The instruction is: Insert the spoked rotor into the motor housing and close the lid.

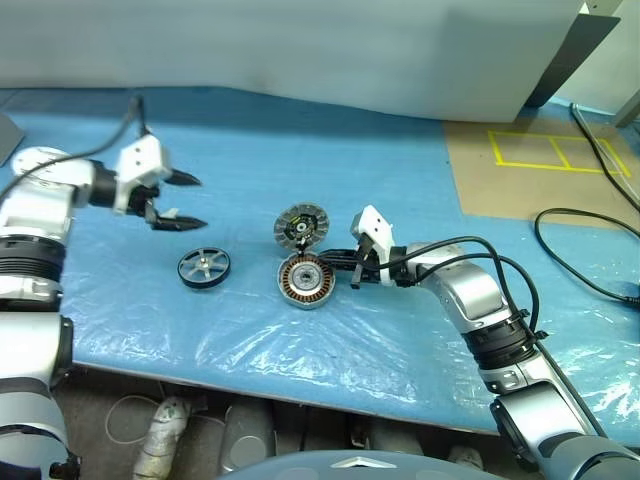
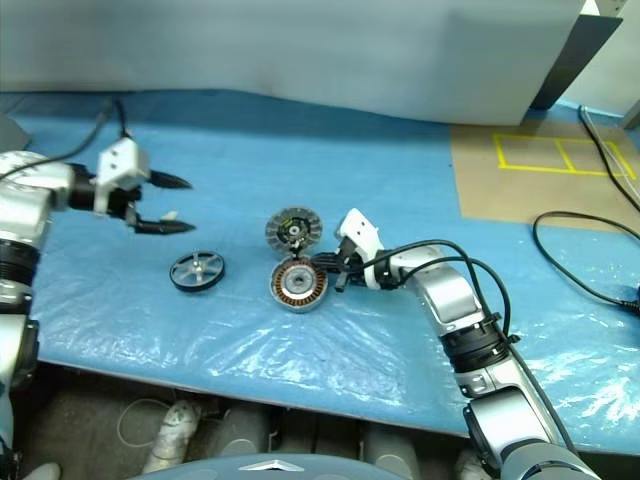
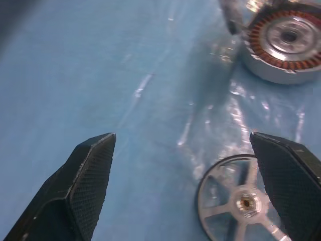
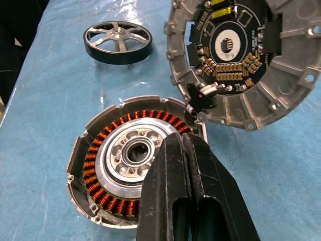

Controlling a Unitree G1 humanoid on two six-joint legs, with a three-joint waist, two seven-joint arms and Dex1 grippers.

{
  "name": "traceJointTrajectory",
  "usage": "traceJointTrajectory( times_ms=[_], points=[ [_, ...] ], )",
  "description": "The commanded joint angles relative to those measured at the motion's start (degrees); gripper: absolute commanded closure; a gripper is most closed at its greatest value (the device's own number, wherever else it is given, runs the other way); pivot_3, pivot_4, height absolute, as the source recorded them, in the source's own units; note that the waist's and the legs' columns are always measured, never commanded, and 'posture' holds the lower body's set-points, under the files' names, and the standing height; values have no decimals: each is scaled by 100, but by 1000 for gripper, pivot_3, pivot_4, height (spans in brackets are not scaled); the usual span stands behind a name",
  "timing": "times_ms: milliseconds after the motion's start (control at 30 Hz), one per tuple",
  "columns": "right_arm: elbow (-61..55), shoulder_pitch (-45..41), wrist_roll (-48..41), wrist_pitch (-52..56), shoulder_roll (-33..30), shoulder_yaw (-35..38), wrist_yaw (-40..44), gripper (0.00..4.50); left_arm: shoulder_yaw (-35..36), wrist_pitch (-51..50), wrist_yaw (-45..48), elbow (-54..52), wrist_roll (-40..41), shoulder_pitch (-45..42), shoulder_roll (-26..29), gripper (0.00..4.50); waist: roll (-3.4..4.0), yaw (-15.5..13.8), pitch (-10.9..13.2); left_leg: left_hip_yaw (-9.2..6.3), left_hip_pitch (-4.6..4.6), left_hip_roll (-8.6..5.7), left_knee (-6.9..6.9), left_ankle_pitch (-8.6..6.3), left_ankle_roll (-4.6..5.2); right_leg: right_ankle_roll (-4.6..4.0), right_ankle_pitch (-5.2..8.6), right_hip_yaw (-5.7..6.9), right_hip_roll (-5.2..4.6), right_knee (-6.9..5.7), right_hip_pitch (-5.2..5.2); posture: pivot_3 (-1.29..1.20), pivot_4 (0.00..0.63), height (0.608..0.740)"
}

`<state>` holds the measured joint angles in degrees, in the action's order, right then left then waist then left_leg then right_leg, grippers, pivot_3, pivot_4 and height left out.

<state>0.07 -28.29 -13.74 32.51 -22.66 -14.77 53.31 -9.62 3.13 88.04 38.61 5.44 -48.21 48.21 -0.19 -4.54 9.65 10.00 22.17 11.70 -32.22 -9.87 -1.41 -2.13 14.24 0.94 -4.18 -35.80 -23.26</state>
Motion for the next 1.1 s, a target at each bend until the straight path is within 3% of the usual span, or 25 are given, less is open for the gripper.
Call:
traceJointTrajectory(
  times_ms=[33, 333, 700, 1000, 1100],
  points=[
    [-312, 82, -55, -15, -43, 95, -89, 4472, -94, 345, 258, -155, -158, 108, 139, 0, -1, 6, 1, -1, 4, 1, 0, 0, -1, 2, -1, 3, 1, 1, -2, 0, 150, 740],
    [-440, 322, -9, -4, -72, 79, -329, 4472, -264, 939, 250, 262, -636, 142, 103, 0, -1, -92, 1, -9, 10, 7, -4, -1, -1, -5, 3, 13, -4, -1, 0, 0, 150, 740],
    [-349, 315, 108, -65, -76, 15, -402, 4472, -442, 1031, 166, 477, -909, 217, -207, 0, -1, -97, 1, -10, 9, 6, -5, -1, -2, -3, 2, 13, -4, -2, 2, 0, 150, 740],
    [-350, 315, 147, -51, -91, 46, -445, 4472, -497, 1020, 211, 546, -1035, 322, -158, 0, -1, -98, 0, -10, 8, 6, -5, -1, -2, -5, 3, 13, -5, -2, 2, 0, 150, 740],
    [-336, 334, 159, -65, -84, 34, -467, 4500, -491, 1014, 297, 458, -1016, 419, -136, 532, -1, -100, 0, -10, 8, 6, -5, -1, -2, -5, 3, 13, -5, -2, 2, 0, 150, 740]
  ],
)
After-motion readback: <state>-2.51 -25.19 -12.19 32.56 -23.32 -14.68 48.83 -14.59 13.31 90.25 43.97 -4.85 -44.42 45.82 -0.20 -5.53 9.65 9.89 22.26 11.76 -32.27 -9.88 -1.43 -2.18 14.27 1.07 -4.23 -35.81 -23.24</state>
